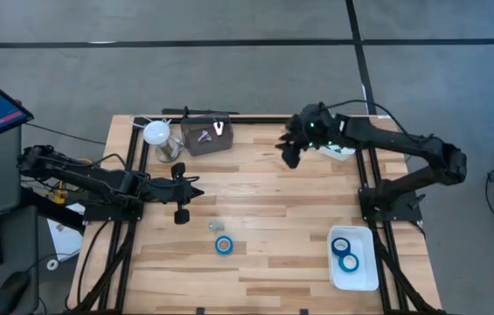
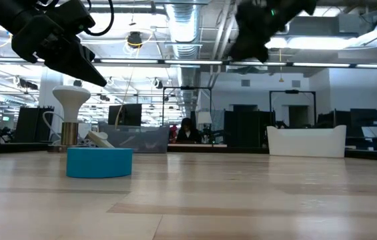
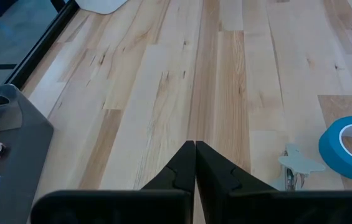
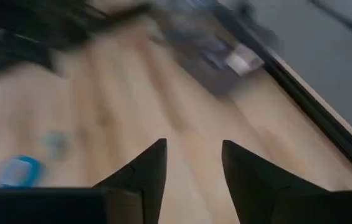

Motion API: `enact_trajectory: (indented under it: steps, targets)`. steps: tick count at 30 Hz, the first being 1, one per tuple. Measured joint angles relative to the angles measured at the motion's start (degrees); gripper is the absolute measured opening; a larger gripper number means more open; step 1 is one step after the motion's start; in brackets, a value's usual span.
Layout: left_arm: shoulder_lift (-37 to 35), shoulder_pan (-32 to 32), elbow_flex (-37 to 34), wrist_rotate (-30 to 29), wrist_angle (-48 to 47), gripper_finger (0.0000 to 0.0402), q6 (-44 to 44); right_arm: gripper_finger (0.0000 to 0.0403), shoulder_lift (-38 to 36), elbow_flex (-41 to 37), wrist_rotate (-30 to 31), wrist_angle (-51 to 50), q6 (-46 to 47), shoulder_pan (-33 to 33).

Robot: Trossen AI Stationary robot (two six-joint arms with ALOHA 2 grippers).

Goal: Pick and place Stapler, Stapler remover, tape
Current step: Put the gray staple remover into the black bin

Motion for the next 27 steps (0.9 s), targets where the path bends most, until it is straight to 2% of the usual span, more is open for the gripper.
enact_trajectory:
  steps: [5, 8, 10, 15, 20, 24, 27]
  targets:
    - [0.0, 0.0, 0.0, 0.0, 0.0, 0.0004, 0.0, 0.0137, 0.0, 0.0, -0.6, 11.0, -0.5, 9.6]
    - [0.0, 0.0, 0.0, 0.0, 0.0, 0.0004, -0.4, 0.0131, 0.0, 0.0, 0.0, 12.4, -0.4, 14.5]
    - [0.0, 0.0, 0.0, 0.6, 0.1, 0.0004, -1.9, 0.0126, 0.0, 0.0, 2.6, 11.8, -0.1, 17.9]
    - [0.0, 0.0, 0.0, 4.7, 0.1, 0.0016, -1.3, 0.0111, 0.0, 0.0, 12.1, 5.8, -1.9, 24.9]
    - [0.2, 0.0, 0.0, 9.3, 0.2, 0.0057, 0.4, 0.0097, 0.0, 0.0, 23.0, -5.2, 1.0, 28.9]
    - [2.1, -0.2, 0.0, 13.4, 0.5, 0.0101, -1.2, 0.0089, 0.0, 0.0, 26.9, -11.9, 6.0, 30.3]
    - [5.8, -0.9, 0.0, 14.2, 0.6, 0.0128, -1.5, 0.0083, 0.0, 0.0, 28.7, -14.6, 8.3, 30.8]
